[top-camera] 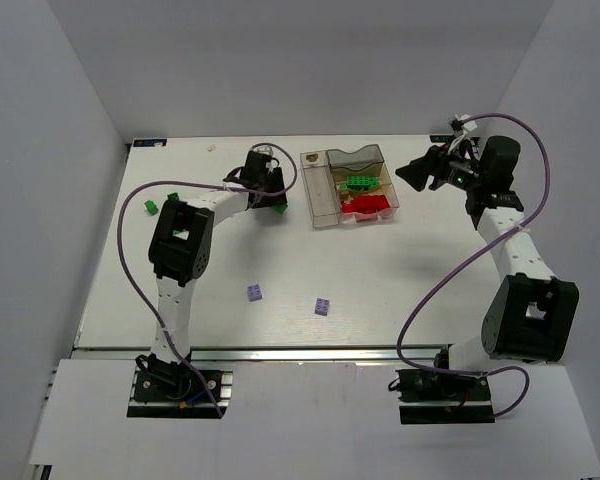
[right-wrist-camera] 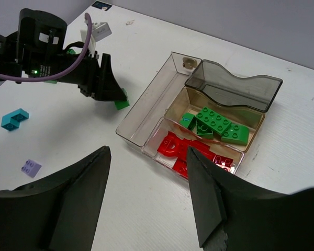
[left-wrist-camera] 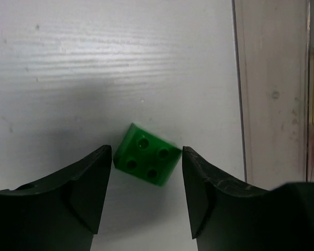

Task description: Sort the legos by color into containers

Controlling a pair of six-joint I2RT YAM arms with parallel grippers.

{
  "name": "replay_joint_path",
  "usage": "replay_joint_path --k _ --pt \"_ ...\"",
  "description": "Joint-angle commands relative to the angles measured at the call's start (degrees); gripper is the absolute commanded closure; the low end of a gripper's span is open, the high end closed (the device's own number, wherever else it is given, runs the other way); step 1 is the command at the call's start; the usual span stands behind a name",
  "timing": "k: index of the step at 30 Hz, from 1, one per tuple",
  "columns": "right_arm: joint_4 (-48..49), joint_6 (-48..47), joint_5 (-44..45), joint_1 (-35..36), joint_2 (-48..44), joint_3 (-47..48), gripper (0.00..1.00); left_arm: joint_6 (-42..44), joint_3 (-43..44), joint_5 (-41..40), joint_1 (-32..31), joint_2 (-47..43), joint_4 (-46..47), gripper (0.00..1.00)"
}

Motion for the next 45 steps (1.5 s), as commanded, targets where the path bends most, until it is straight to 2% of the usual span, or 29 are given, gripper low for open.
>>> replay_joint_path --k 1,9,12,15,21,23,29,39,45 --pt "0.9 -0.1 -1.5 -0.6 -2.4 -0.8 0.35 -3.6 -3.0 1.1 -0.3 -7.1 -3.7 0.33" --pt "1.1 0.3 -2.1 -0.9 -2.4 -0.6 0.35 -10.1 -2.2 -1.7 -0.3 -8.5 -13.5 0.25" --pt "1.5 0.6 -2.3 -0.8 -2.4 -0.7 0.35 -15.8 -0.3 -2.5 -0.3 -7.9 -15.7 0.23" --pt "1.8 0.8 -2.6 -1.0 -2.6 -1.1 0.35 -25.2 3.9 -2.4 -0.8 -5.6 -19.4 0.20" --pt "1.5 0.1 -2.8 -1.3 -3.7 -2.1 0.34 -34.5 11.3 -1.1 -1.3 -1.4 -20.4 0.19" --pt "1.4 0.0 -2.8 -1.4 -3.9 -2.6 0.35 -35.8 12.6 -1.1 -1.9 -0.6 -20.9 0.19" --pt "2.3 0.4 -2.8 -2.0 -4.8 -3.6 0.34 -37.0 21.9 -2.5 -1.9 3.5 -30.0 0.20" --pt "4.3 1.9 -2.8 -2.9 -4.7 -5.1 0.34 -37.0 17.6 -5.9 -1.9 -1.3 -32.4 0.22" --pt "4.8 2.0 -2.8 -3.0 -4.6 -5.3 0.34 -39.6 19.8 -6.1 -1.9 2.3 -34.2 0.23"
